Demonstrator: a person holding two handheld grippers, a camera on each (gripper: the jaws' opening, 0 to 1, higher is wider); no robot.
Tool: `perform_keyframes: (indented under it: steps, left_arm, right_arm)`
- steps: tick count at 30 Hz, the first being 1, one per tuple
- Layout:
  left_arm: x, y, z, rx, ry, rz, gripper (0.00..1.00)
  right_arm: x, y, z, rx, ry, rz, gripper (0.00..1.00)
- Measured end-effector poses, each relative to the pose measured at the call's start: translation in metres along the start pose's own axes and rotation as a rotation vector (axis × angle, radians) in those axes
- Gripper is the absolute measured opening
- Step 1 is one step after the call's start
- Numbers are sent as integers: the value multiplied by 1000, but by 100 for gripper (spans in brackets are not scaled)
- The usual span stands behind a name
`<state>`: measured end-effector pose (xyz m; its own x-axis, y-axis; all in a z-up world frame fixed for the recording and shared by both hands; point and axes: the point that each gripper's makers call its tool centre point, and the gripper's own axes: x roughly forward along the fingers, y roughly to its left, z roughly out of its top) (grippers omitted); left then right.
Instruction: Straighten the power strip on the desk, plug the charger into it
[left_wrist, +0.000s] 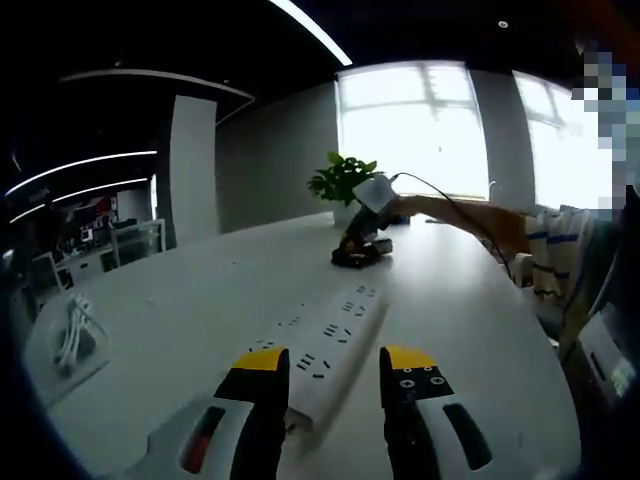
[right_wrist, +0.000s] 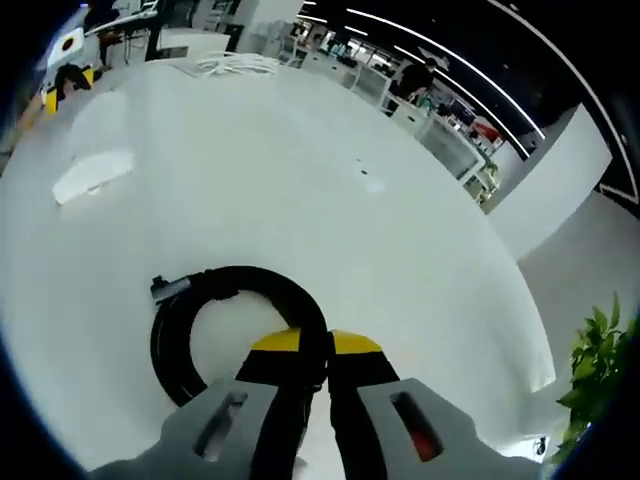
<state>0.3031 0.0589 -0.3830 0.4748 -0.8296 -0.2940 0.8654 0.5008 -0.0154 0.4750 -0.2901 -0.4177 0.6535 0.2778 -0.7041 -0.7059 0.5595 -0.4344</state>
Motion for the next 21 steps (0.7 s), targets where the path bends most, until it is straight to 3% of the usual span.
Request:
perform_keyframes:
  steps: [8, 21]
  left_arm:
    - [0, 1, 2, -2, -7, 1, 37]
    - [2, 3, 1, 0, -8, 3, 37]
  right_arm:
    - [-9, 14, 15, -80, -64, -19, 6]
    - [-23, 29, 22, -10, -164, -30, 6]
